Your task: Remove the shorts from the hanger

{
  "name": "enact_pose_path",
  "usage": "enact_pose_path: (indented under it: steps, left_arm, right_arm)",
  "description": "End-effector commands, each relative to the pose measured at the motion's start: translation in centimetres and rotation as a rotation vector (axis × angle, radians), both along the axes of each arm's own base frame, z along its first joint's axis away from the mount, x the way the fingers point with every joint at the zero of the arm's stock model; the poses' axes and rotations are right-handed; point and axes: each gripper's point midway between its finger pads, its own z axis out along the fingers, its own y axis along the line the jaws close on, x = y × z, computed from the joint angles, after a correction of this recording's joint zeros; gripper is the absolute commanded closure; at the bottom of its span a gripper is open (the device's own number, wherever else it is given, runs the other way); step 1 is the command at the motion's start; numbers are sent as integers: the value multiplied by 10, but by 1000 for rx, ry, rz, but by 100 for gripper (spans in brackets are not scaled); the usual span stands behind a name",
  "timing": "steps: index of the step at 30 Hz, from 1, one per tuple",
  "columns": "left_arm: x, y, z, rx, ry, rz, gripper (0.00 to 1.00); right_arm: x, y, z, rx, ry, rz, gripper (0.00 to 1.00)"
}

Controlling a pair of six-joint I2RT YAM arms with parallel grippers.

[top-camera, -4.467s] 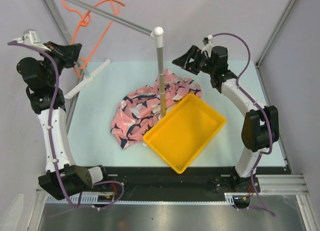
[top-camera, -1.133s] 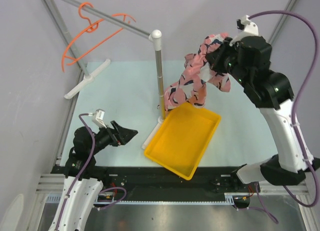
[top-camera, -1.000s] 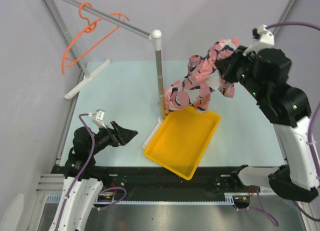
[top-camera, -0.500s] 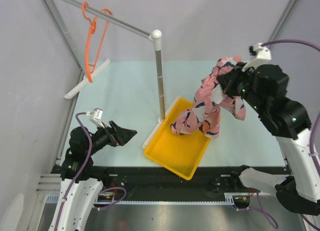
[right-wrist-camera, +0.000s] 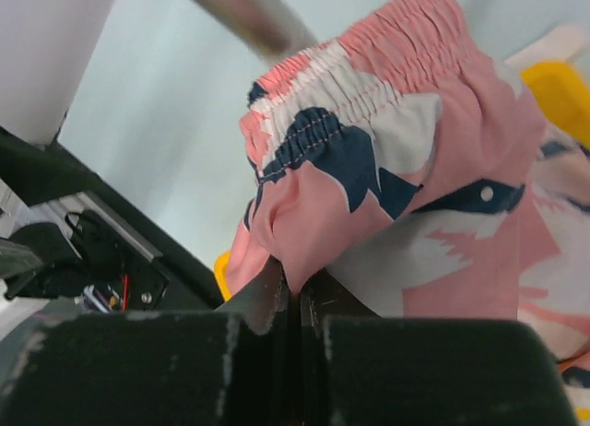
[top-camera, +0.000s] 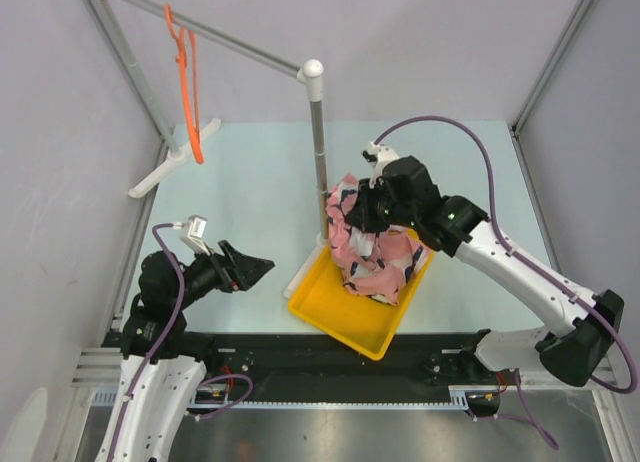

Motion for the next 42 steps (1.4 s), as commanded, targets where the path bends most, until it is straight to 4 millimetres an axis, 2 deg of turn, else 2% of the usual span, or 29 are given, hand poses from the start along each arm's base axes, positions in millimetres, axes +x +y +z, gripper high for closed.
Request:
enact_pose_path:
  steps: [1,2,4,5,6,7,8,9,12,14,16,17,19,20,22,24,26,27,29,32,33,34,35,37,38,42]
  left_arm:
    - [-2,-1,20,3,-62,-18,4]
    - [-2,-2,19,3,-62,-20,4]
    - [-3,-2,19,3,-61,-22,4]
    - [-3,-1,18,7,-60,-21,4]
    - [-3,-1,18,9,-61,-24,4]
    - [-3,-1,17,11,-59,-22,4]
    - [-2,-1,17,15,-60,-24,4]
    - [-2,-1,16,15,-59,-22,4]
    - [0,-2,16,5,-60,-24,3]
    - [1,-3,15,-1,-53,-23,3]
    - [3,-4,17,-5,-58,-24,3]
    - [5,-4,18,-5,-57,-23,3]
    - [5,-4,20,-6,-59,-22,3]
    - [5,-3,21,-5,-61,-21,3]
    - [5,-2,22,-1,-60,-16,3]
    - [4,-2,23,1,-65,-12,3]
    - [3,-2,23,-3,-60,-15,3]
    - [3,-3,22,-3,-57,-18,3]
    - [1,-2,22,1,-58,-21,3]
    - [-1,-1,23,12,-63,-17,3]
    - [-1,-1,23,14,-67,-17,3]
    - [-2,-1,23,12,-69,-18,3]
    - [-2,-1,23,10,-71,-19,3]
    - [-2,-2,23,5,-69,-26,3]
    - [-2,-2,23,4,-70,-27,3]
    - [-1,-3,25,4,-72,-27,3]
  right_arm:
    - [-7,13,4,147,8,3,100]
    - [-11,12,-10,140,34,-2,100]
    - [-16,5,-21,152,75,-39,100]
    - [-21,-1,-37,131,111,-54,100]
    - [-21,-7,-42,129,131,-97,100]
    - [-24,-14,-44,127,142,-128,100]
    - [-30,-25,-57,83,185,-164,100]
    - [-27,-39,-66,42,193,-242,100]
    - [-41,-57,-88,-23,287,-363,100]
    - [-58,-51,-107,-63,345,-387,100]
    - [-63,-51,-123,-114,351,-426,100]
    - [-69,-47,-137,-147,388,-453,100]
    - [-70,-48,-153,-172,413,-505,100]
    - [-72,-41,-168,-180,437,-506,100]
    - [-75,-31,-183,-169,470,-486,100]
    - [-70,-21,-200,-157,482,-465,100]
    - [-63,-4,-205,-112,473,-410,100]
    - [-67,1,-216,-134,504,-374,100]
    - [-69,6,-221,-135,524,-341,98]
    - [-76,1,-216,-161,510,-311,62]
    - [-75,-3,-212,-168,488,-316,44]
    - [-76,-5,-198,-146,460,-307,36]
    - [-76,-10,-193,-150,446,-310,24]
    - [-75,-12,-177,-126,399,-275,13]
    - [-74,-10,-158,-73,367,-250,1]
    - [-60,-2,-121,22,262,-136,0]
